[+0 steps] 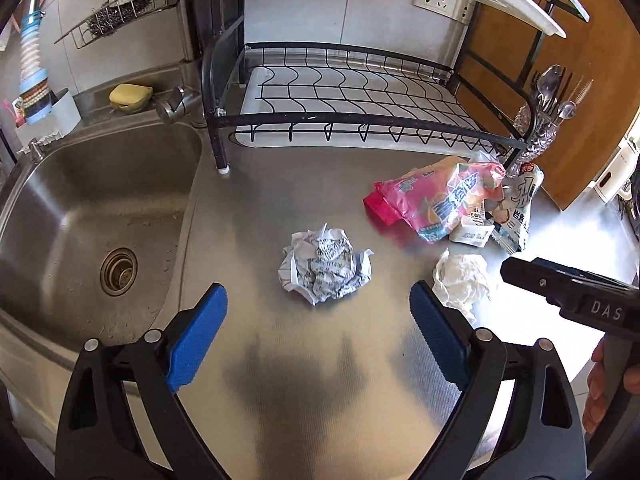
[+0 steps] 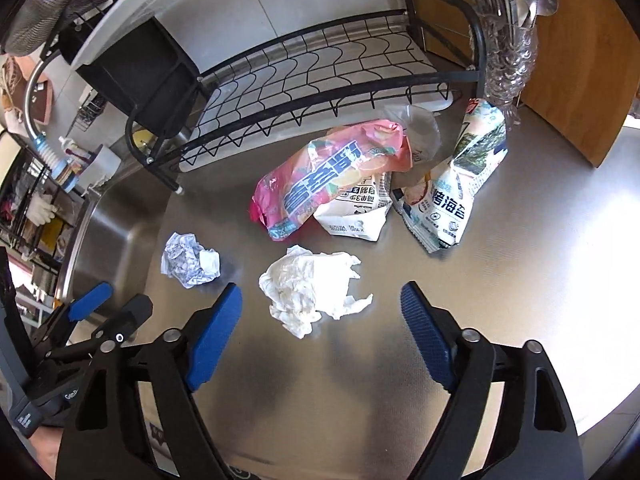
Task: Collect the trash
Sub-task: 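Grasp crumpled foil with left tool while right tool grasps white tissue, then carry foil and tissue down over the floor bin with both tools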
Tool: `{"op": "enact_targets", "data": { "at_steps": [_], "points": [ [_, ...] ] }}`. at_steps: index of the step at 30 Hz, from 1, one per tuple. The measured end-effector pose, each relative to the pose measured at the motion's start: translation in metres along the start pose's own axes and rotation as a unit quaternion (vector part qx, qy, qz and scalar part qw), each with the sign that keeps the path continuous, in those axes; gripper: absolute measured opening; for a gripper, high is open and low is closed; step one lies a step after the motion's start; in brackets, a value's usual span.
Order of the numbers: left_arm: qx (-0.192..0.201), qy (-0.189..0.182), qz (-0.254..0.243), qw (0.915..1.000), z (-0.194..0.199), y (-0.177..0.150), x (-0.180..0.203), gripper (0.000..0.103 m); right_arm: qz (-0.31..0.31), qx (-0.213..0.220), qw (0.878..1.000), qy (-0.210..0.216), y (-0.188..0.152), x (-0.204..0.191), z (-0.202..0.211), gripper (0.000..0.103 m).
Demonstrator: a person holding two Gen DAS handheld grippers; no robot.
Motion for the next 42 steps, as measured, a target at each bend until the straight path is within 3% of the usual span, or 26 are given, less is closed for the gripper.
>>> {"op": "enact_targets", "data": {
  "at_steps": [8,14,17,19,22,30,42],
  "points": [
    [-0.023,-0.026,-0.005,0.9994,-0.046,0.013,-0.003,0.083,-0.002,-0.023,0.999,-0.028,0.006,0.001,-0.039,0.07],
    [-0.047,-0.05,-0.009,0.9976,-0.07,0.01,0.001,0.063,0.003,-0.043,0.998,-0.035,-0.001,0.004,-0.058,0.07],
    [-0.046,-0.054,-0.006,0.9975,-0.074,0.009,0.0,0.055,0.008,-0.044,0.998,-0.034,-0.003,0.004,-0.062,0.057],
    [-0.043,-0.054,-0.004,0.9976,-0.074,0.01,0.0,0.053,0.011,-0.049,0.998,-0.026,-0.004,0.002,-0.064,0.037],
    [-0.041,-0.051,-0.003,0.9979,-0.072,0.01,0.0,0.05,0.026,-0.052,0.998,-0.022,-0.004,-0.004,-0.064,0.026],
    [-0.036,-0.044,-0.012,0.9983,-0.055,0.002,0.014,0.049,0.029,-0.059,0.998,-0.003,-0.01,-0.003,-0.055,0.019],
    [-0.008,-0.012,-0.018,0.9997,0.026,-0.029,0.063,0.049,0.036,-0.03,0.999,0.023,-0.034,0.019,0.014,0.019]
  ]
}}
Point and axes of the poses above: each gripper's, at about its wrist camera, not at the fingertips, and z roughly against the way its jaws point, x to its right, y to its top, the point moved 9 cm from there along -z, roughly the way its jaws point, and after that the axes turned 11 degrees about -z, right-handed, at the moved point
